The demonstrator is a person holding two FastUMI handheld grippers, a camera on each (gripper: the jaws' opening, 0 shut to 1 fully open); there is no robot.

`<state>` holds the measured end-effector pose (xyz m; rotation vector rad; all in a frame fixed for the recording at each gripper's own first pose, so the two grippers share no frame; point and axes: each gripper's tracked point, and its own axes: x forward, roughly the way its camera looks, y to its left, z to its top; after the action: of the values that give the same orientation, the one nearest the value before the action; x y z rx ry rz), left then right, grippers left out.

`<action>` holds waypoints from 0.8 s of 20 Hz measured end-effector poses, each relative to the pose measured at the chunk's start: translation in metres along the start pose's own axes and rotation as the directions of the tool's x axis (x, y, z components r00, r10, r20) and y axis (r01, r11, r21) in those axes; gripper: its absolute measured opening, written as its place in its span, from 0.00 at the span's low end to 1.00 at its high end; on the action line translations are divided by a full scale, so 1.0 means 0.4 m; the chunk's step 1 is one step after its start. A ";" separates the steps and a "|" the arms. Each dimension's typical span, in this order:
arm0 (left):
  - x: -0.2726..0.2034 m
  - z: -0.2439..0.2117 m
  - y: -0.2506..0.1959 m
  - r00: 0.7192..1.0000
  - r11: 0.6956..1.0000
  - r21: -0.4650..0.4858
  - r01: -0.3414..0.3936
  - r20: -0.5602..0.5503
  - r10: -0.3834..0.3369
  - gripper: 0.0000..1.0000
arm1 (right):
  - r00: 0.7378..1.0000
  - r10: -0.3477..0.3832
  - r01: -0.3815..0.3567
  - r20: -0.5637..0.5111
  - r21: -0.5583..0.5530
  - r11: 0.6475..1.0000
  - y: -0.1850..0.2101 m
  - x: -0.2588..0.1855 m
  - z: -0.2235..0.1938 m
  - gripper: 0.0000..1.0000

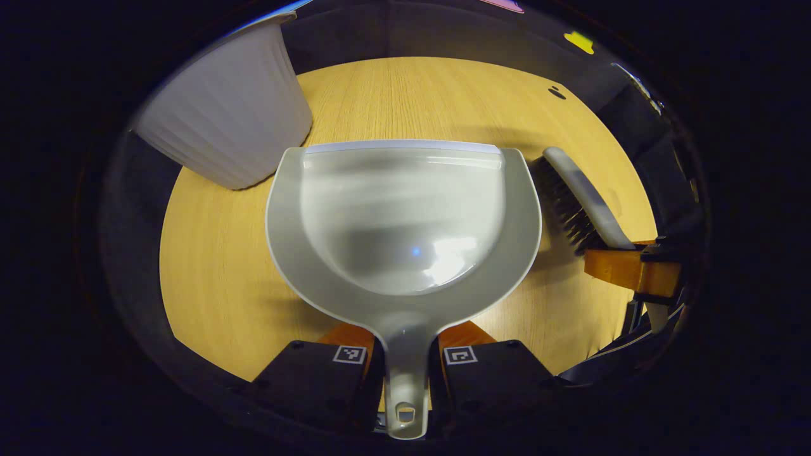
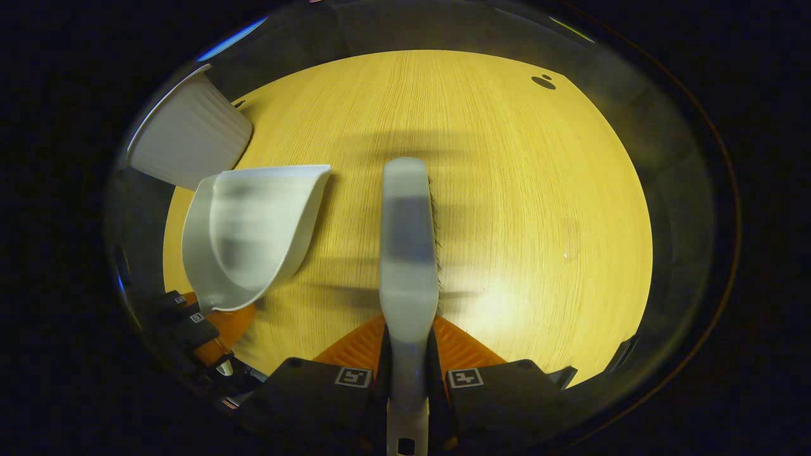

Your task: Pick up the small broom and dustpan from the desktop, sweep the trash into the dustpan with the broom, and then empty the trash into the garbage bin.

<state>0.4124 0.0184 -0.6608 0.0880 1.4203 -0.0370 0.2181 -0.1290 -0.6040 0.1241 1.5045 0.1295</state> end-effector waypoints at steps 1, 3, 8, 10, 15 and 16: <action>0.005 -0.002 -0.005 1.000 1.000 -0.022 0.009 -0.010 -0.009 0.28 | 1.000 0.001 -0.001 -0.009 0.012 1.000 0.003 0.002 0.003 0.29; -0.001 0.004 0.003 0.999 0.999 -0.037 0.026 -0.040 -0.027 0.28 | 0.999 -0.004 0.005 -0.038 0.023 1.000 0.005 0.019 0.001 0.26; -0.016 0.026 0.006 0.997 0.999 -0.034 0.029 -0.071 -0.031 0.28 | 0.997 -0.025 0.025 -0.079 -0.001 1.000 -0.005 0.042 -0.024 0.29; -0.010 0.021 0.008 0.997 1.000 -0.014 0.019 -0.078 -0.020 0.29 | 0.996 -0.023 0.024 -0.087 0.005 1.000 -0.007 0.046 -0.027 0.29; -0.017 0.011 0.017 0.995 1.000 0.010 0.009 -0.101 -0.008 0.31 | 0.996 -0.002 0.000 -0.090 -0.023 1.000 -0.001 0.037 -0.026 0.27; -0.020 0.014 0.021 0.996 1.000 0.023 0.008 -0.093 -0.006 0.33 | 0.996 0.003 -0.005 -0.085 -0.033 0.999 0.006 0.034 -0.024 0.27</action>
<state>0.4173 0.0260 -0.6516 0.1048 1.5136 -0.0560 0.2092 -0.1243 -0.6177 0.0961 1.5863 0.1645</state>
